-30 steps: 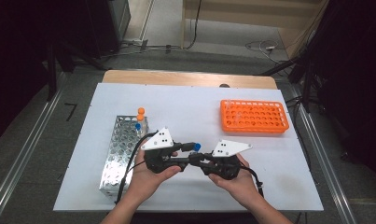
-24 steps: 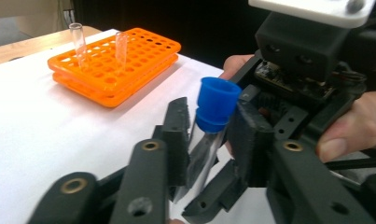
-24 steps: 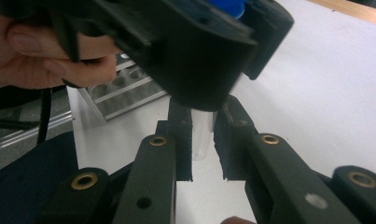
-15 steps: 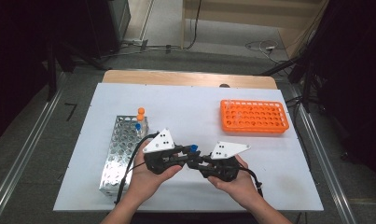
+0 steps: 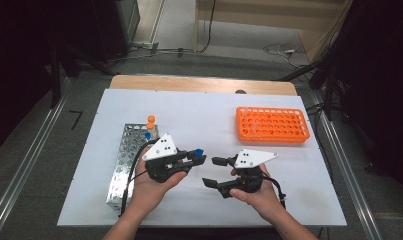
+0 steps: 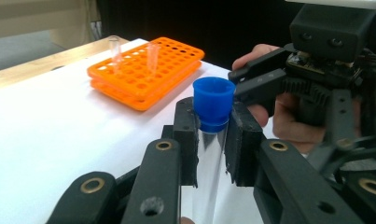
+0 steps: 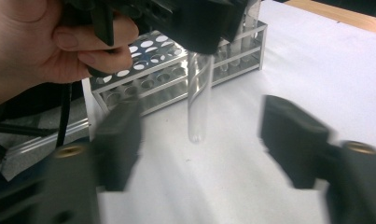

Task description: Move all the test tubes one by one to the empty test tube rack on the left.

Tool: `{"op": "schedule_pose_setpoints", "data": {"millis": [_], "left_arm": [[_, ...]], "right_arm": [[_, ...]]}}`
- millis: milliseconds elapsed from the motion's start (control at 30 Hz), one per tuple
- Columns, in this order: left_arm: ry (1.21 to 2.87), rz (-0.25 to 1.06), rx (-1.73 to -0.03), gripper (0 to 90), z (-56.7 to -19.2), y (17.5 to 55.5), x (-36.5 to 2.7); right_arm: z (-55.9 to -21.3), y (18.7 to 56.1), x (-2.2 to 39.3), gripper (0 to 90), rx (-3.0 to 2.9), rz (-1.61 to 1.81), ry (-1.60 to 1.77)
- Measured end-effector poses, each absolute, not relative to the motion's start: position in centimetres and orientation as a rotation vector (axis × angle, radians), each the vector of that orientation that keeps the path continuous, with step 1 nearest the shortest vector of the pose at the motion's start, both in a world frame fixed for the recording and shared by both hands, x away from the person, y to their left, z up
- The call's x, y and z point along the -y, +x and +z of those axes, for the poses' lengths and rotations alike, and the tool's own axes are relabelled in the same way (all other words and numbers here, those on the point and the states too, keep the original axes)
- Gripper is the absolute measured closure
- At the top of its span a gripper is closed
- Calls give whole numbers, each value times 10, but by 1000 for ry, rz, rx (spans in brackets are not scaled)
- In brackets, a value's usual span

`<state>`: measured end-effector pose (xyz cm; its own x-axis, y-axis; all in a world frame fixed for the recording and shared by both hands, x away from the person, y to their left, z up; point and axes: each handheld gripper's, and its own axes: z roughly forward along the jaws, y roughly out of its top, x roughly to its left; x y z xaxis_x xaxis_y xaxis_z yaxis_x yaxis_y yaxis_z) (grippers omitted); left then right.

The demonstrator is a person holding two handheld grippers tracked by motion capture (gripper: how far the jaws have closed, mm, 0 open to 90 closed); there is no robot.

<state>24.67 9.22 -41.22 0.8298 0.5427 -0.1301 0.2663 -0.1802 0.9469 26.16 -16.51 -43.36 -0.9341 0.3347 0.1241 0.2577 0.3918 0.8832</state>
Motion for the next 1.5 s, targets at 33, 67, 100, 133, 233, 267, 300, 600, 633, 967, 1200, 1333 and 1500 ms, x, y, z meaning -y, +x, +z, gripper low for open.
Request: {"op": "schedule_pose_setpoints", "data": {"millis": [33,67,100,133,233,267,300,600,633,967,1200,1333,1500], "left_arm": [[1766,283,-629,770,-412,247,-95],[1757,284,-637,770,-411,248,-98],[1749,287,-642,770,-411,248,-101],[1748,298,-652,770,-410,249,-104],[1735,317,-669,770,-409,250,-112],[1730,323,-674,770,-409,251,-114],[1723,327,-681,770,-408,252,-117],[1664,409,-767,771,-405,256,-154],[1660,420,-775,770,-405,256,-158],[1622,489,-849,771,-406,258,-187],[1590,541,-899,770,-410,259,-200],[1570,584,-923,771,-412,258,-205],[1554,623,-946,771,-417,259,-208]], "right_arm": [[-434,263,167,142,-2560,1607,547],[-434,265,169,93,-2566,1608,554],[-434,267,171,53,-2572,1617,554],[-434,269,173,0,-2583,1620,554],[-433,272,178,0,-2584,1630,560],[-432,273,180,0,-2578,1623,564],[-432,274,182,0,-2573,1621,568],[-433,283,201,0,-2533,1626,624],[-434,284,203,0,-2527,1625,633],[-434,294,223,0,-2480,1619,693],[-436,299,231,0,-2466,1605,719],[-437,300,232,0,-2463,1591,724],[-440,301,233,0,-2463,1580,735]]}}
